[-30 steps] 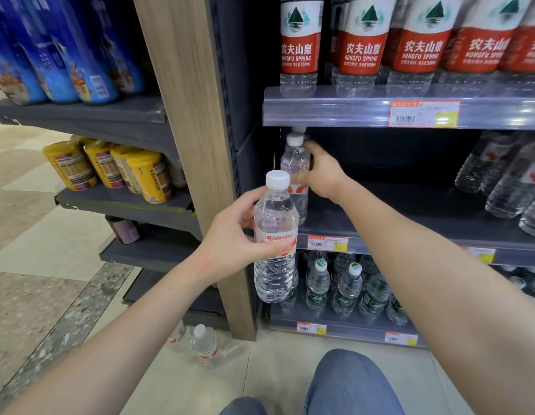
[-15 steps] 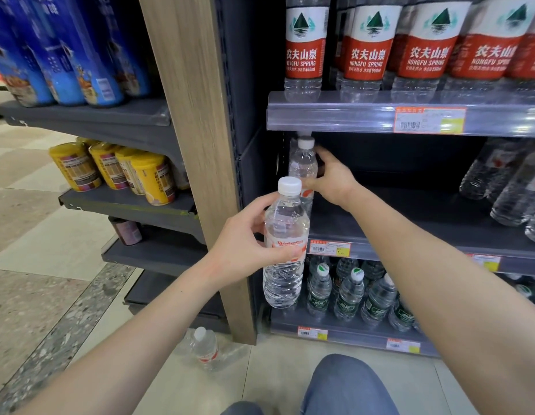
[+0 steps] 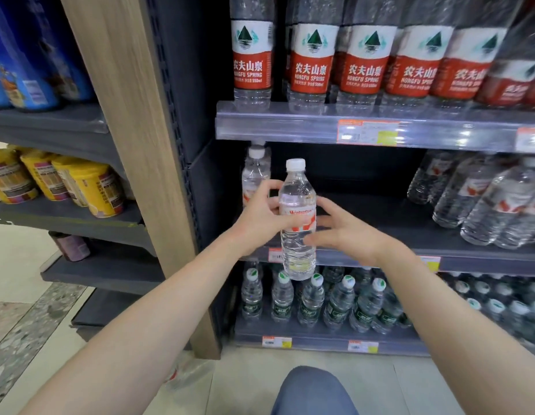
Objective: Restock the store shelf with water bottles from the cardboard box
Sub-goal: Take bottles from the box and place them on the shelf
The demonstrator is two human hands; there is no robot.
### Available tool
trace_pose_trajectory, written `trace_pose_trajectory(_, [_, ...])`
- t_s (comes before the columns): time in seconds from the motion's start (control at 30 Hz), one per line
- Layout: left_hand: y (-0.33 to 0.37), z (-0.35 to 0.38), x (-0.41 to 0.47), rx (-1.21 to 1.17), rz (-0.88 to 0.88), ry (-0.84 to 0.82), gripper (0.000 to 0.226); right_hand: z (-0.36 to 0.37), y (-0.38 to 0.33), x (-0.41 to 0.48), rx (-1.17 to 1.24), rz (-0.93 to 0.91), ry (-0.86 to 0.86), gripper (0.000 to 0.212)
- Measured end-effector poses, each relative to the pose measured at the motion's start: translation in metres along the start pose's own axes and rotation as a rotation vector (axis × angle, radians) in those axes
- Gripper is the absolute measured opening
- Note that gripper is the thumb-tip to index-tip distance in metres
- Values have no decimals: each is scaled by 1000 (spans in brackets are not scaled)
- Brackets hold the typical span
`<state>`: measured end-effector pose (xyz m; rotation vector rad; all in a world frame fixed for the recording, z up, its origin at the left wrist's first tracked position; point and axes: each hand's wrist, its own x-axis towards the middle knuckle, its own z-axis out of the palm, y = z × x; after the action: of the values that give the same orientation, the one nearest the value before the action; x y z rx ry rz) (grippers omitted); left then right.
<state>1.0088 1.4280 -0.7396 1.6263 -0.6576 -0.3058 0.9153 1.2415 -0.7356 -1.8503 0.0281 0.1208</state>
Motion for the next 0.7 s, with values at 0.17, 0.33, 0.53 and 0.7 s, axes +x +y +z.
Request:
trace_pose_trajectory(0.17, [-2,13,25,-37,10,-28,75,6,18,13,32,-112,258,90])
trace_pose_trajectory(0.33, [-7,8,35,37,12,10,85,-2,16,31,-16,-183,379,91])
trace_pose_trajectory(0.53, [-40,17,37,112,-54,178,54,-9,24,62,-115,-171,445,100])
trace_pose_trajectory(0.7, [-51,22,47,89,-80,180,59,-5,40,87,-97,-158,466,100])
